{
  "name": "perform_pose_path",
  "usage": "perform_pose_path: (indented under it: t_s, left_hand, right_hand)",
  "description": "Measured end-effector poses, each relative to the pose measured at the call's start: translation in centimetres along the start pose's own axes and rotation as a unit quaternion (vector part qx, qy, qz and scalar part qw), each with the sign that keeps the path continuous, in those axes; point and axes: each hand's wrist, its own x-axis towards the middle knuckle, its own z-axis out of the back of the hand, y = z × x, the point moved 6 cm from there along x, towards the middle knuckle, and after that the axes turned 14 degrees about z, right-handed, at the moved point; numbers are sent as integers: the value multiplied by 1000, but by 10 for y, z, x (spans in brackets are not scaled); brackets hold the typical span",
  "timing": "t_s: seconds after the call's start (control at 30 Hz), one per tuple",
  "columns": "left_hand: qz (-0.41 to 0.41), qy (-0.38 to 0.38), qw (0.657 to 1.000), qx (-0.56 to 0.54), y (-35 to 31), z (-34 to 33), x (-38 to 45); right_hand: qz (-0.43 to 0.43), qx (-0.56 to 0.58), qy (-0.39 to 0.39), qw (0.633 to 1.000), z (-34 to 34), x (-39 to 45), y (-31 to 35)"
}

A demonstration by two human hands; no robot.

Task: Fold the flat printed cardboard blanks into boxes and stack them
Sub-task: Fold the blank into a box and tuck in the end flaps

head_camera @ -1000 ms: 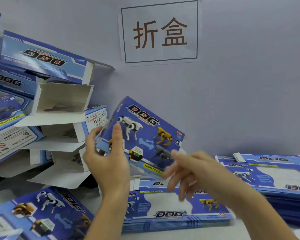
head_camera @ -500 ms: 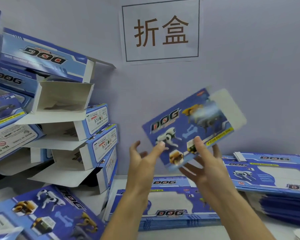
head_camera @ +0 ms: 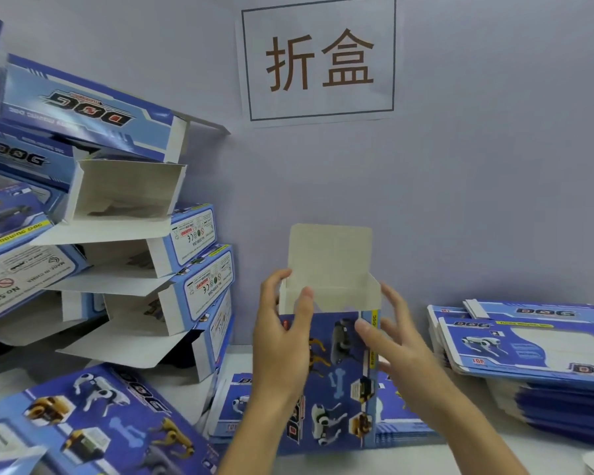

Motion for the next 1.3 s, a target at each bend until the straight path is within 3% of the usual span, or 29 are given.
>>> perform_pose_path:
  t_s: [0.13,0.3,0.4,0.5,0.63,0.77,0.93,1.07,1.2,1.3]
  left_hand:
    - [13,-5,1000,-26,8,-9,-7]
    - [12,-28,1000,-1,17,-1,-4]
    - [0,-30,999,24,19,-1,-5]
    - [8,-25,999,18,23,0,-3]
    - [68,11,998,-1,28,1,7]
    - [116,23,992,-32,34,6,13]
    - [75,29,996,-24,31,4,13]
    - [42,-11,998,-42,24,8,9]
    - [23,-7,988,-155,28,11,4]
    - [42,14,981,-187,32,12,3]
  right_hand:
    - [84,8,-50,995,-13,1,2]
    - [66,59,-40,995,-13,1,-2]
    - [78,27,-51,995,-9,4,-1]
    - [35,-7,-74,997,-8,6,-2]
    - [31,-62,-105,992,-5,9,-5]
    - [34,-29,-104,994,-4,12,-8]
    - [12,22,-89,996,-3,14,-9]
    - [15,7,-98,995,-1,13,-8]
    - [8,130,-119,984,0,9,-6]
    - [-3,243,-86,966,2,4,-5]
